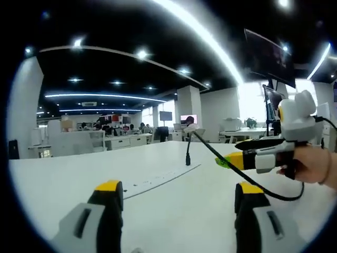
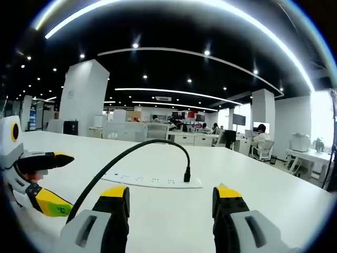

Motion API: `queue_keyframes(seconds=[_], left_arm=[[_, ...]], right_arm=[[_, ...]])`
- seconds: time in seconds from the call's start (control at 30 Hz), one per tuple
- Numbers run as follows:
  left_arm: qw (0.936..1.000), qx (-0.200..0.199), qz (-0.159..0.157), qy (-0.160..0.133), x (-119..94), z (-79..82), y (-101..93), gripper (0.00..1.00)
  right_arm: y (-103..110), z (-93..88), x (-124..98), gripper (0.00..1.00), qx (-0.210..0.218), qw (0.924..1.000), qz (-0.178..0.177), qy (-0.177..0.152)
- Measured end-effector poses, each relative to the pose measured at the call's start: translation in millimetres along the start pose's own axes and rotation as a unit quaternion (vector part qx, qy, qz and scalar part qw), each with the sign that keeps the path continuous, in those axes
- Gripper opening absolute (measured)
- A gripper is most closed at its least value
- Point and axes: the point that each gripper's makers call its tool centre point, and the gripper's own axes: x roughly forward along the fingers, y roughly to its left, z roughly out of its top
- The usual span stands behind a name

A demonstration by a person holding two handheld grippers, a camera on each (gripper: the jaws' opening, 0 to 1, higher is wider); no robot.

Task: Locate the USB plug end of the data cable currently connected to the USB port on the desk. Grip the plug, withdraw it from the port, and place it onto the desktop.

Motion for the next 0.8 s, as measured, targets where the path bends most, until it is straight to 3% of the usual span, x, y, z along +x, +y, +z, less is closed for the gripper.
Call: queue_keyframes(seconds=[0.27,0.37,0.53,0.67,0.8], left_arm=[[0.9999,0.005,0.002,-0.013,16.4,-2.0,4.0,0.88],[0.9996,0.018,-0.013,-0.017,20.8,-4.5,-5.3,0.88],[0.9993,0.023,-0.022,-0.019,25.3,-6.0,-10.9,0.87],[0.9992,0.022,-0.023,-0.023,29.2,-5.4,-12.1,0.88],[0.9994,0.030,-0.012,-0.008,34.9,-10.7,-8.8,0.88]], right_arm=[[0.2,-1.4,13.9,0.64,-0.002,1.0000,0.001,-0.005],[0.8,-2.3,18.5,0.63,-0.014,0.9999,-0.002,-0.003],[2.0,-2.2,27.4,0.63,0.019,0.9998,0.006,-0.008],[0.6,-3.6,33.8,0.62,0.022,0.9997,0.006,-0.005],[-1.0,-5.1,38.6,0.62,0.022,0.9997,0.004,-0.004]])
